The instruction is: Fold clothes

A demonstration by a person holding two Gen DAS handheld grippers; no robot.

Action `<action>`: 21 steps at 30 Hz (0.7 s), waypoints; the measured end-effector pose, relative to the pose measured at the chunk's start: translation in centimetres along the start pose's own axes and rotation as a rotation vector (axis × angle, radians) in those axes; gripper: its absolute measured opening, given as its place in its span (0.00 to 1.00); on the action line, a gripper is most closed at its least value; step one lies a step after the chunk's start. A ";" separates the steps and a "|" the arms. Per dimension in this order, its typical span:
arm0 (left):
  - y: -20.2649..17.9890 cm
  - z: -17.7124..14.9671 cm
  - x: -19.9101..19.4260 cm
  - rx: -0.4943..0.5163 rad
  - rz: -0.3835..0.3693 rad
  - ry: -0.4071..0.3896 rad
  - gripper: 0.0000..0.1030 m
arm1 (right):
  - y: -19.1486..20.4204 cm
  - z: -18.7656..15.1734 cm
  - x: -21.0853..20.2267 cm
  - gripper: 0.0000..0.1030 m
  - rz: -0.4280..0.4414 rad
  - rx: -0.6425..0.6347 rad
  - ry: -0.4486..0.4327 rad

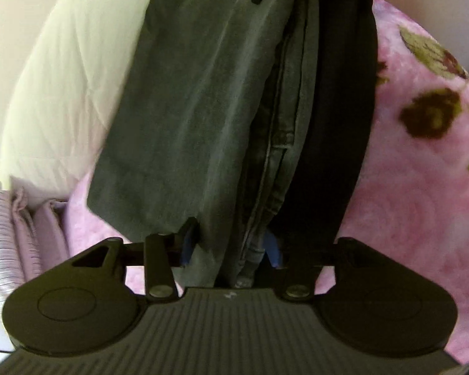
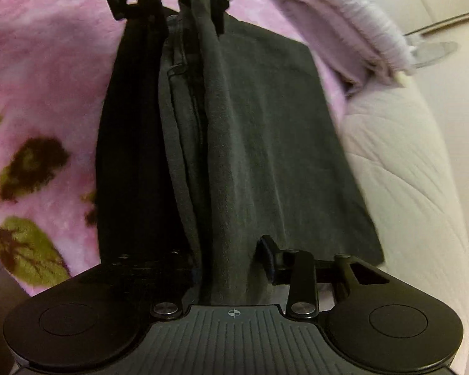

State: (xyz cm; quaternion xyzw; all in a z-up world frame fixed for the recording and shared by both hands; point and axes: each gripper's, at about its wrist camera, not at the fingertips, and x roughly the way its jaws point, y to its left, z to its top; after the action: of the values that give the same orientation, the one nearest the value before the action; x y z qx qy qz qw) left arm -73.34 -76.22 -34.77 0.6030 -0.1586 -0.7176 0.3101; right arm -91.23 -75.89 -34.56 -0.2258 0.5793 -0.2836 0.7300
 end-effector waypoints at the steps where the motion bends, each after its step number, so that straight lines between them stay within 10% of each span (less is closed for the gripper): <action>1: 0.1 -0.3 -0.3 0.007 0.005 0.005 0.46 | 0.1 -0.4 -0.3 0.41 -0.004 -0.002 0.008; 21: 1.5 -2.7 0.5 0.021 -0.033 -0.003 0.36 | 1.2 0.8 0.9 0.28 0.030 0.121 0.146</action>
State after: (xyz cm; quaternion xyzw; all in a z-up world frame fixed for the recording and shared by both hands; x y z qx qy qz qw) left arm -70.39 -77.30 -34.80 0.6078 -0.1568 -0.7218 0.2915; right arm -90.13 -75.62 -35.81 -0.1514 0.6160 -0.3228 0.7024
